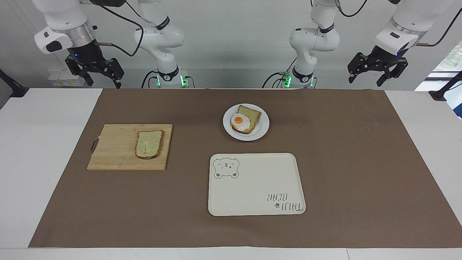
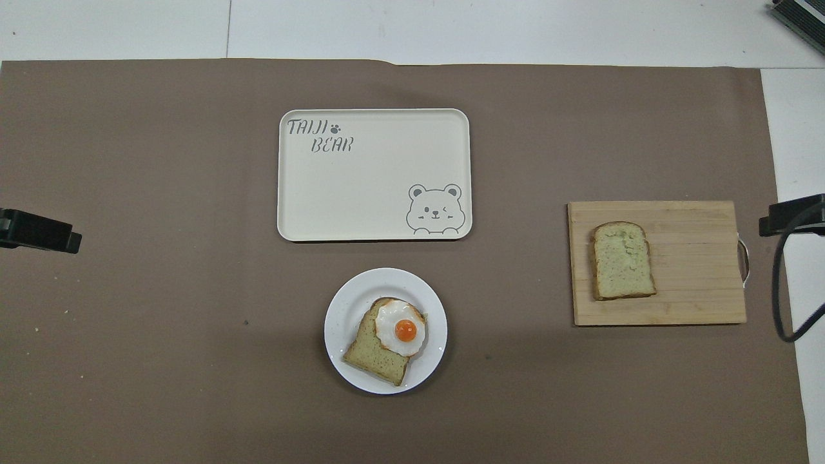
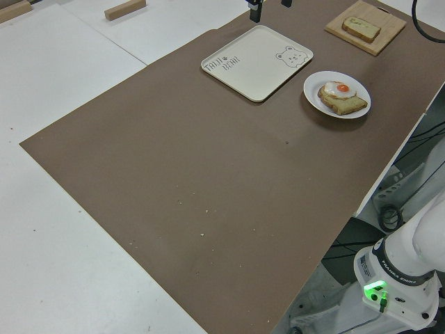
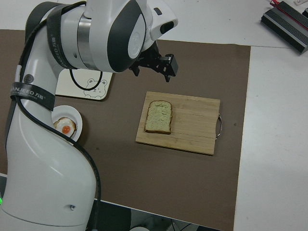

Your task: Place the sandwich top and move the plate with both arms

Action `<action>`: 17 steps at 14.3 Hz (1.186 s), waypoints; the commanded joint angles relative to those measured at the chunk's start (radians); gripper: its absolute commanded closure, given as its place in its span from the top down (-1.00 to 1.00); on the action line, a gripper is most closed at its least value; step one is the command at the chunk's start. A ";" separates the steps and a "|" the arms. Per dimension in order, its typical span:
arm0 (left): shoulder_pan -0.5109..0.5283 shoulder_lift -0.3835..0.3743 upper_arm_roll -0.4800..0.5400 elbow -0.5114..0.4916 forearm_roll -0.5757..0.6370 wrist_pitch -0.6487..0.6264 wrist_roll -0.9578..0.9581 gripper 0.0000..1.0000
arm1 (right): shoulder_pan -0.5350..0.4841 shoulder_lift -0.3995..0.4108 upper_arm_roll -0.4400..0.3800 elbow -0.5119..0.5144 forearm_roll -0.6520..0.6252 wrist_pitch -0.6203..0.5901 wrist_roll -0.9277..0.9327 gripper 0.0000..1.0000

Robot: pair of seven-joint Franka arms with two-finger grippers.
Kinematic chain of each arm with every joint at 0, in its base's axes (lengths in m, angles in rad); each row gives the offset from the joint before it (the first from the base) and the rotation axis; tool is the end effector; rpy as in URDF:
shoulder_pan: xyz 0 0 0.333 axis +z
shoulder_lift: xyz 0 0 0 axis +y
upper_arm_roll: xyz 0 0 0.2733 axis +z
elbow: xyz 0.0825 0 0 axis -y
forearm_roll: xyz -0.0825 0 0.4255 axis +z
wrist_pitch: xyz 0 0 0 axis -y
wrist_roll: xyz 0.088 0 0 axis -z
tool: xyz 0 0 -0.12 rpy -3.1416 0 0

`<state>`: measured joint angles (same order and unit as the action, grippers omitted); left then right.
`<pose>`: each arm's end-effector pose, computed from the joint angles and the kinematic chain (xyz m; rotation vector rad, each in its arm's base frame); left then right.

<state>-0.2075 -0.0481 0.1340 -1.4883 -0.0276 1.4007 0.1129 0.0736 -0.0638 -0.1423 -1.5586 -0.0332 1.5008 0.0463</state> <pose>0.5620 -0.0433 0.6236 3.0924 -0.2959 -0.0610 0.5700 -0.0457 0.6058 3.1121 -0.1825 0.0079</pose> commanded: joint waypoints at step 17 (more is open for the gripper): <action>0.000 -0.002 0.010 0.005 0.006 -0.020 -0.013 1.00 | -0.009 -0.025 0.003 -0.038 0.019 0.019 0.001 1.00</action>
<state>-0.2045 -0.0481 0.1410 -1.4884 -0.0276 1.3982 0.1112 0.0735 -0.0640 -0.1423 -1.5604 -0.0332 1.5009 0.0463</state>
